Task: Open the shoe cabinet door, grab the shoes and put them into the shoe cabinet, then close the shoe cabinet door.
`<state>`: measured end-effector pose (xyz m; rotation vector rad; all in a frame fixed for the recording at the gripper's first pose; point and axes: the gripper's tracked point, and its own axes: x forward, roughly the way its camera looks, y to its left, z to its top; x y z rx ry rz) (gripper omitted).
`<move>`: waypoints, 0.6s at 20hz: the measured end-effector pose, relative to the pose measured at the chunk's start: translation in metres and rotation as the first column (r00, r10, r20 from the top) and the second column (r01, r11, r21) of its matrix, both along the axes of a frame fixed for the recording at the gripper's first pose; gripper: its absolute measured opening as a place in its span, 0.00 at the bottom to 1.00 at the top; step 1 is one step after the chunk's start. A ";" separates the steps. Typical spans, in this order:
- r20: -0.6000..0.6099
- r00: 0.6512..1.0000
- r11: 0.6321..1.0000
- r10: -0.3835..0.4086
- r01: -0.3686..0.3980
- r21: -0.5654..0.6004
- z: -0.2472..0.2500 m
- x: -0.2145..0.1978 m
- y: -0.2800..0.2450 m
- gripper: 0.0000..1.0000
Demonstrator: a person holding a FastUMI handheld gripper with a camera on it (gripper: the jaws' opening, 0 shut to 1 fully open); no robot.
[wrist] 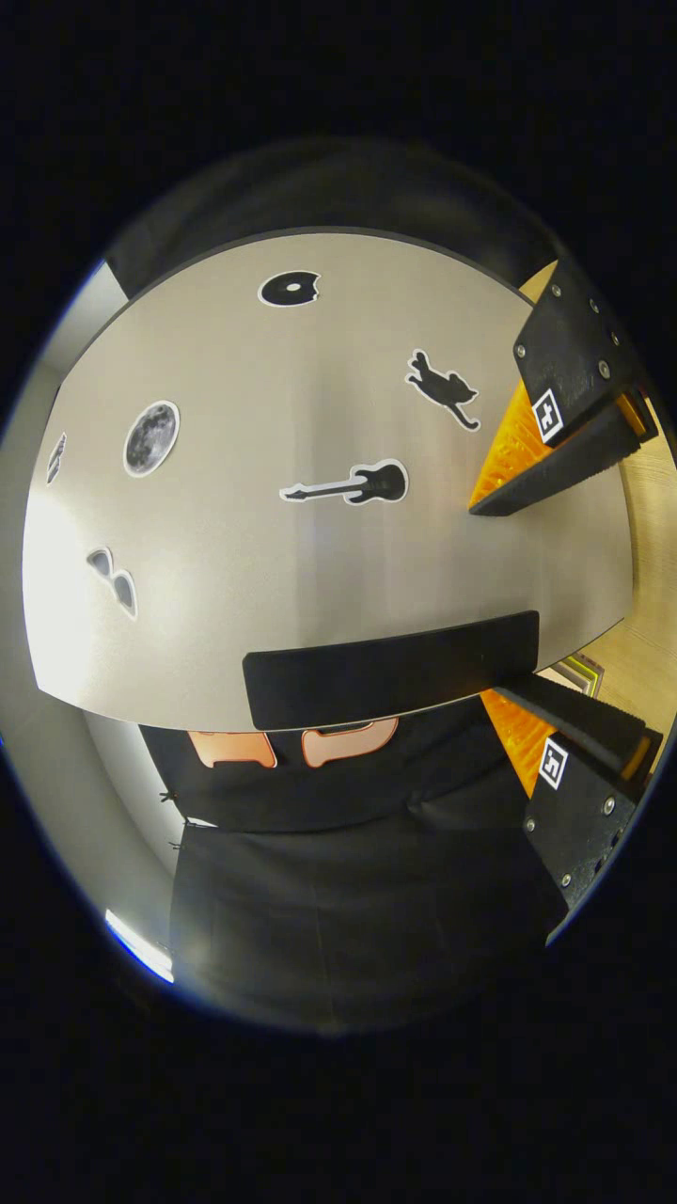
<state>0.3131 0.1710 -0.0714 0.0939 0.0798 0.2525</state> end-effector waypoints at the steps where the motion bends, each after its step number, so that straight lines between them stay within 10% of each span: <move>1: 0.003 1.000 1.000 -0.008 0.008 -0.005 0.000 0.001 0.000 0.98; 12: 0.047 0.997 0.998 -0.069 0.069 -0.009 -0.001 0.002 0.000 0.98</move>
